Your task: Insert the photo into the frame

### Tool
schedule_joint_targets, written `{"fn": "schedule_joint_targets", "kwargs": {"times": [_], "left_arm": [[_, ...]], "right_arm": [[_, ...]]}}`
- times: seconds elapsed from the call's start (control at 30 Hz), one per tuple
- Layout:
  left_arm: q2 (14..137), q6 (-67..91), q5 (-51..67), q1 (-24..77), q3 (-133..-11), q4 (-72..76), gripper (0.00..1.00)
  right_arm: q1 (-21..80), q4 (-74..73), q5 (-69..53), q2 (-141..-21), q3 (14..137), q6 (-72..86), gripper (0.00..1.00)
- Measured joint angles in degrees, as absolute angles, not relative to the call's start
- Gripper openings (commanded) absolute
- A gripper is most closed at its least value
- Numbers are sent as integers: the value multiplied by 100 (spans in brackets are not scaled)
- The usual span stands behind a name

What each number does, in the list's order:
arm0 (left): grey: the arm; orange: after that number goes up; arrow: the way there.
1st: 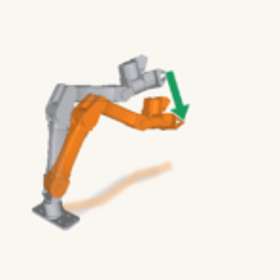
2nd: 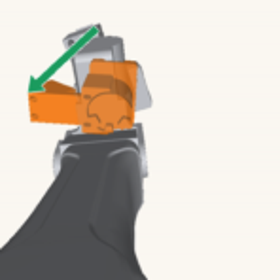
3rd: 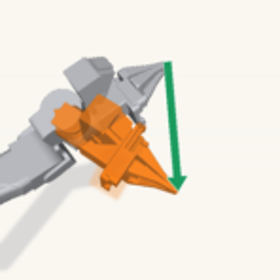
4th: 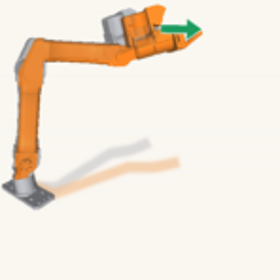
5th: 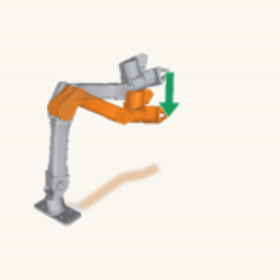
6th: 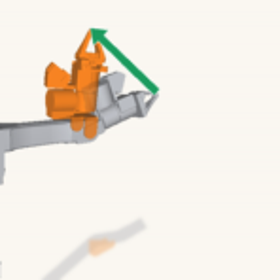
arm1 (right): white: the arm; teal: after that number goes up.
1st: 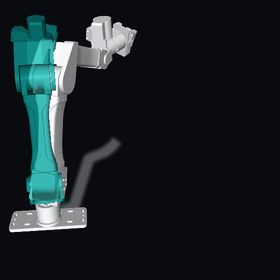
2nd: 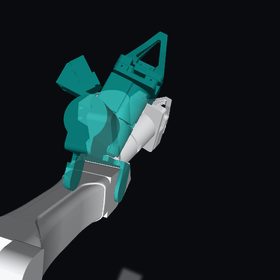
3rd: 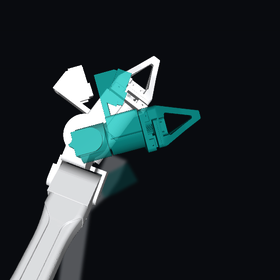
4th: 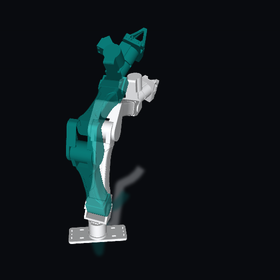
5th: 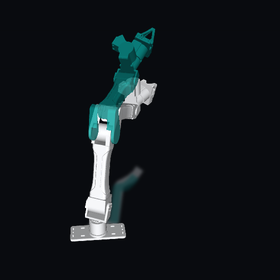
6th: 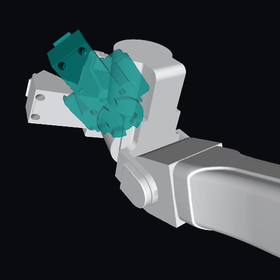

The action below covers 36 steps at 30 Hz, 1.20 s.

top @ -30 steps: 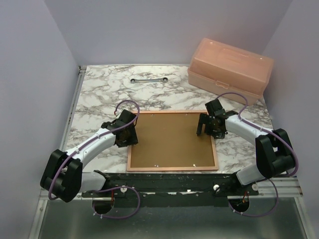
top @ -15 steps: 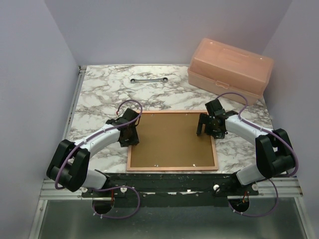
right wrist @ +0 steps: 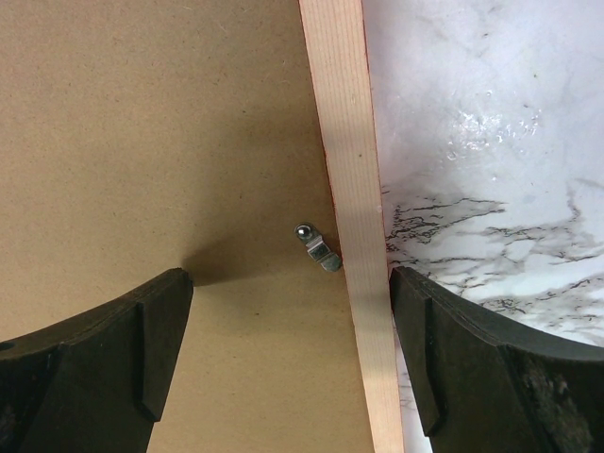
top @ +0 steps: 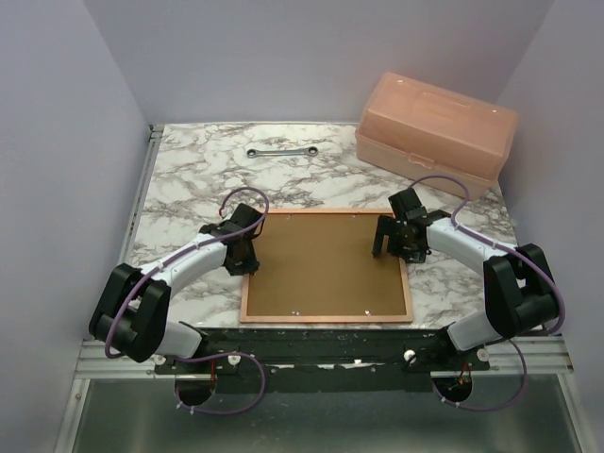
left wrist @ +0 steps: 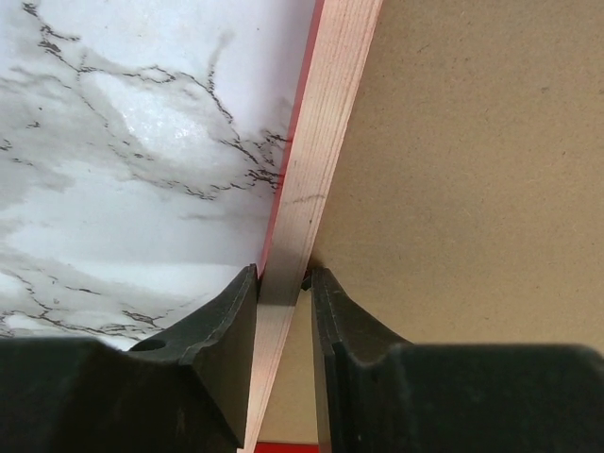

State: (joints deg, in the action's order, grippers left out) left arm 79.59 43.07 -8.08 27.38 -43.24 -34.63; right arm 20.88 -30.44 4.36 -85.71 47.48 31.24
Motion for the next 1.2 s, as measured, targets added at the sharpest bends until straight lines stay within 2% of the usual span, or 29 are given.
{"fn": "schedule_joint_targets", "kwargs": {"times": [0.2, 0.23, 0.43, 0.57, 0.87, 1.2], "left_arm": [[7607, 4276, -803, 2738, -4104, -3347, 0], [7476, 4274, -805, 2738, -4062, -3352, 3], [6737, 4305, -746, 2744, -3999, -3345, 46], [6508, 4322, -731, 2685, -3959, -3345, 58], [6713, 4333, -644, 2558, -3756, -3347, 59], [7013, 4331, -8, 2469, -3618, -3050, 59]], "right_arm": [[2088, -3044, 425, -8547, 4740, 3133, 94], [2088, -3046, 416, -8525, 4731, 3140, 94], [2091, -3065, 316, -8239, 4644, 3216, 99], [2091, -3081, 301, -7950, 4554, 3330, 99], [2091, -3124, 263, -7677, 4342, 3662, 99], [2047, -2921, 40, -7588, 4193, 3640, 98]]}}
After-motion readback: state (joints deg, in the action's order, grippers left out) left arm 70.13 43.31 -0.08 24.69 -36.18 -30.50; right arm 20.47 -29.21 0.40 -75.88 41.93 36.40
